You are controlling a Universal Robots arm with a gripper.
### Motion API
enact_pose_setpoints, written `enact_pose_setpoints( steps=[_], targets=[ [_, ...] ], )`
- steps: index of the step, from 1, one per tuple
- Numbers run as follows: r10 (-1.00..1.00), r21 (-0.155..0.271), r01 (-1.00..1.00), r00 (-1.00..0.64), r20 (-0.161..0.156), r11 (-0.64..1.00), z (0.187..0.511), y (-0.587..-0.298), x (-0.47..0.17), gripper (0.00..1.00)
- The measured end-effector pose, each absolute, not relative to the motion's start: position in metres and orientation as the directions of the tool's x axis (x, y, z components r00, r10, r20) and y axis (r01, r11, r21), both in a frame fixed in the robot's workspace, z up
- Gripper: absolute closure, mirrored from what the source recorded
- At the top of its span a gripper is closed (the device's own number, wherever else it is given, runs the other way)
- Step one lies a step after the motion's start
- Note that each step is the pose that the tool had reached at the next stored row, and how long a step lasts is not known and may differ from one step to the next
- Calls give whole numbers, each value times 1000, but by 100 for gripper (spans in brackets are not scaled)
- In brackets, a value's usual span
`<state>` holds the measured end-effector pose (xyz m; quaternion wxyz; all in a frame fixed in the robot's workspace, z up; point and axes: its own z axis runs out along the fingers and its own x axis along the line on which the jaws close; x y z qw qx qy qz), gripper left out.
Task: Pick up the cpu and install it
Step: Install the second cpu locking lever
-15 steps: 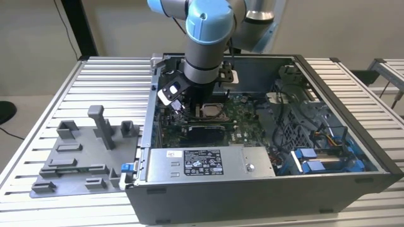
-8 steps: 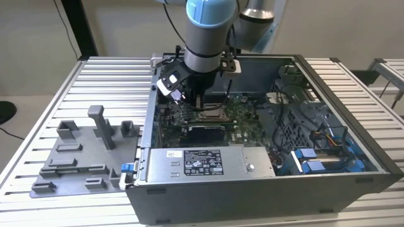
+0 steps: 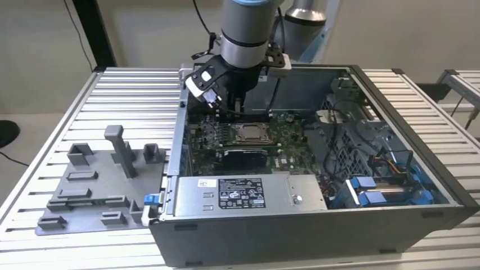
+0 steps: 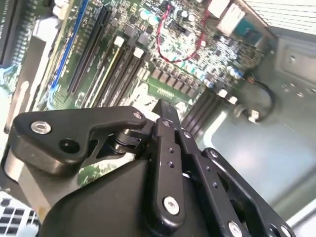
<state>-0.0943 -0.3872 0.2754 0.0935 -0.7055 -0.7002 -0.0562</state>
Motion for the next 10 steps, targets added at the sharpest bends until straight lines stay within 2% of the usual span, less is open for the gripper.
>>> enact_pose_setpoints(
  steps=[3, 10],
  targets=[
    [979, -53, 999, 13, 205, -2, 287, -387, -94, 100],
    [980, -53, 999, 13, 199, -2, 287, -387, -94, 100]
  ],
)
